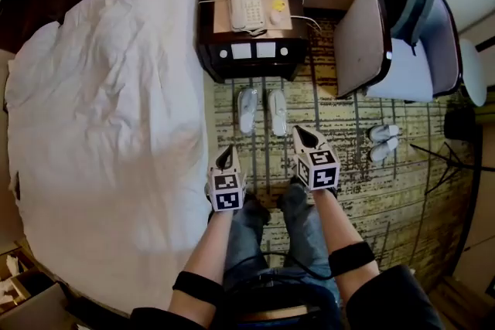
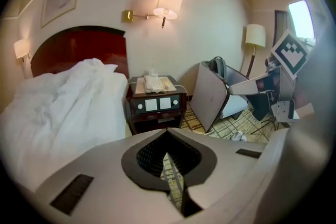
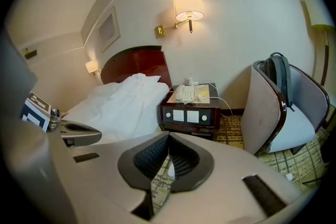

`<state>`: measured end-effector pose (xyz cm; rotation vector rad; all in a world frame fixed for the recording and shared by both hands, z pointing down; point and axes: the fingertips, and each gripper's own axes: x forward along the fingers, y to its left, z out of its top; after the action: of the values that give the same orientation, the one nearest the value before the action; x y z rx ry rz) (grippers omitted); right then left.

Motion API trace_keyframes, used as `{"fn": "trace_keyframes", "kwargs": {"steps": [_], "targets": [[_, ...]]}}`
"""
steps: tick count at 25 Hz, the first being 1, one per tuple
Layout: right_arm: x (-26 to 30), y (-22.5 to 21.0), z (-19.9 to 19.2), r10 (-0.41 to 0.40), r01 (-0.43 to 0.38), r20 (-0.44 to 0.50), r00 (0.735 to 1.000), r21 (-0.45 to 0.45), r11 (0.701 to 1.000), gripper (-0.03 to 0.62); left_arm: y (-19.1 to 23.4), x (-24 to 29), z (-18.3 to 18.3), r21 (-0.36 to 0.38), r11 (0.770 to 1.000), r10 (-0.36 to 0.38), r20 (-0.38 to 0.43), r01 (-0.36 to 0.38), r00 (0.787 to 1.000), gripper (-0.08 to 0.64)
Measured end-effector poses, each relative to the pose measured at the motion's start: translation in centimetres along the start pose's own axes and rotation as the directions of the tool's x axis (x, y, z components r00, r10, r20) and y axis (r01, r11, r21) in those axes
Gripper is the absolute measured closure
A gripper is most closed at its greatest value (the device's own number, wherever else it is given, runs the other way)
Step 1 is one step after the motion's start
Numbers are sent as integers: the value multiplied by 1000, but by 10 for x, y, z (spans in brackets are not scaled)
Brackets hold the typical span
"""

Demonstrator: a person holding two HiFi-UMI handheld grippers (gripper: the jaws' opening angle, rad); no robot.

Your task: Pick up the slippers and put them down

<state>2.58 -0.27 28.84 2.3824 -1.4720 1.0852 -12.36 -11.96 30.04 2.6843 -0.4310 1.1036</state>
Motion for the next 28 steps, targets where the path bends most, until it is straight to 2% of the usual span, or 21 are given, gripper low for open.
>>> {"fn": "trace_keyframes", "kwargs": {"steps": [5, 11, 18, 24, 28], "targets": [[-64, 26, 27, 34, -34, 10, 999, -31, 999, 586, -14, -74, 42, 24, 998, -56, 19, 56, 998, 558], [-119, 38, 33, 42, -42, 10, 999, -38, 998, 586, -12, -133, 67, 44, 996, -86, 66, 83, 994, 558], [-161, 52, 25, 53, -52, 14, 999, -48, 997, 585, 1, -167, 71, 6, 996, -87, 108, 87, 990, 558], [-171, 50, 8, 48, -48, 7, 999, -17, 999, 586, -9, -179, 77, 50, 994, -99, 134, 93, 986, 558], [-171, 49, -2, 50, -50, -3, 999, -5, 999, 585, -17, -179, 77, 50, 994, -103, 151, 96, 983, 558]]}}
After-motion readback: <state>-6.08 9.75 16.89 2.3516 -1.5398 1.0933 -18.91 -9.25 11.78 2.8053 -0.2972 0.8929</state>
